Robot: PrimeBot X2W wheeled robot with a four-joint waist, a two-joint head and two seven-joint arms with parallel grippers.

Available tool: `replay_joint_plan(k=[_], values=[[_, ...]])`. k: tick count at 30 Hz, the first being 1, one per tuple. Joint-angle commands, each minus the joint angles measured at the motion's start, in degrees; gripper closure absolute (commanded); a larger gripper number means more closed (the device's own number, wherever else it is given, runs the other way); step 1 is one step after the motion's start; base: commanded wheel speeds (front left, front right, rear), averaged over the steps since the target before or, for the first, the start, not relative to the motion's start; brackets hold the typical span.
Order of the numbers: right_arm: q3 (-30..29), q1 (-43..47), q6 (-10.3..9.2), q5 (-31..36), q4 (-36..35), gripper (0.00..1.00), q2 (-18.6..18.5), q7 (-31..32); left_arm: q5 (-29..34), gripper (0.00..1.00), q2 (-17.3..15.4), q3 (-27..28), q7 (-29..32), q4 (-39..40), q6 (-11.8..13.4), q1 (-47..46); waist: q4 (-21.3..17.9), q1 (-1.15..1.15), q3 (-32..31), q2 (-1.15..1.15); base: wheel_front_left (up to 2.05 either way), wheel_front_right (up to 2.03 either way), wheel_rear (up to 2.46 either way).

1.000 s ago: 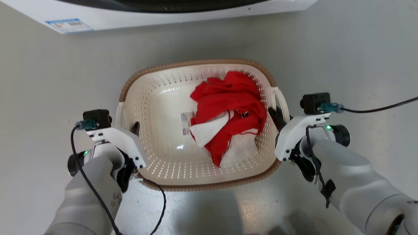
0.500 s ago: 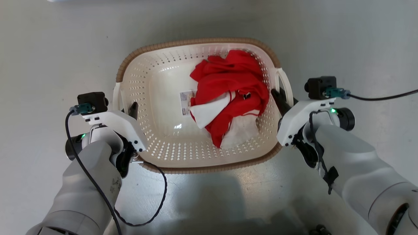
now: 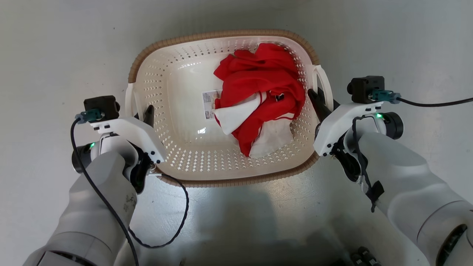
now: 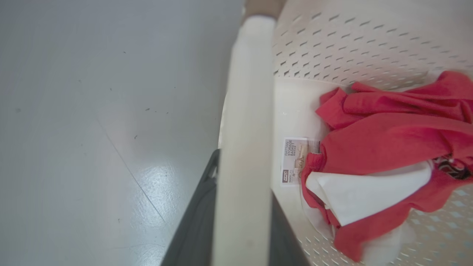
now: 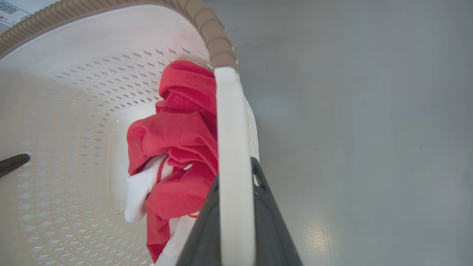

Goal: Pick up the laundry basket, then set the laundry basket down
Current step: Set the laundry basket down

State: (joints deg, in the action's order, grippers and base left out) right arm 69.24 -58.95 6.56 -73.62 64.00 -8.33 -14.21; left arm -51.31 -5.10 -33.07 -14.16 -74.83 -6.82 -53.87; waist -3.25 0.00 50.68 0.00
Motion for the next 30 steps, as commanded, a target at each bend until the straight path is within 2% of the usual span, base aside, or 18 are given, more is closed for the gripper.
replay_joint_plan(k=[1,8,9,11,12,13,14,15,16,30], values=[[-0.18,2.97,0.92,0.57,-0.70,1.00,1.39,-0.78,0.16,1.00,-0.52,1.47,-0.79,0.89,-0.54,-1.01,0.05,0.00,0.23,0.00,0.00,0.00,0.00],[-0.96,3.37,0.92,1.05,-0.39,1.00,1.67,-0.78,0.78,1.00,-0.53,1.70,-0.82,1.06,-0.56,-1.21,0.13,0.00,0.39,0.00,0.00,0.00,0.00],[-1.00,3.42,0.92,1.04,-0.40,0.95,1.71,-0.78,0.89,1.00,-0.53,1.74,-0.83,1.06,-0.56,-1.19,0.13,0.00,0.38,0.00,0.00,0.00,0.00],[-1.11,3.50,0.92,0.99,-0.36,0.77,1.75,-0.78,1.12,1.00,-0.55,1.81,-0.83,1.07,-0.57,-1.17,0.11,0.00,0.36,0.00,0.00,0.00,0.00],[-1.15,3.56,0.92,0.94,-0.31,0.75,1.78,-0.78,1.27,0.98,-0.55,1.80,-0.83,1.13,-0.57,-1.15,0.10,0.00,0.35,0.00,0.00,0.00,0.00],[-1.19,3.59,0.92,0.89,-0.25,0.56,1.81,-0.78,1.38,0.77,-0.54,1.81,-0.83,1.20,-0.58,-1.11,0.09,0.00,0.36,0.00,0.00,0.00,0.00],[-1.23,3.60,0.92,0.83,-0.20,0.24,1.84,-0.78,1.48,0.70,-0.53,1.81,-0.83,1.25,-0.58,-1.07,0.09,0.00,0.37,0.00,0.00,0.00,0.00],[-1.28,3.61,0.92,0.76,-0.16,0.00,1.88,-0.78,1.56,0.06,-0.50,1.81,-0.83,1.26,-0.59,-1.04,0.10,0.00,0.38,0.00,0.00,0.00,0.00],[-1.33,3.62,0.92,0.71,-0.14,0.00,1.92,-0.78,1.58,0.00,-0.46,1.83,-0.83,1.27,-0.60,-1.02,0.10,0.00,0.38,0.00,0.00,0.00,0.00],[-1.38,4.21,0.92,0.23,0.65,0.00,2.49,-0.78,2.40,0.00,-0.61,2.15,-0.84,1.40,-0.65,-0.23,-0.18,0.00,-0.98,0.00,0.00,0.00,0.00]])
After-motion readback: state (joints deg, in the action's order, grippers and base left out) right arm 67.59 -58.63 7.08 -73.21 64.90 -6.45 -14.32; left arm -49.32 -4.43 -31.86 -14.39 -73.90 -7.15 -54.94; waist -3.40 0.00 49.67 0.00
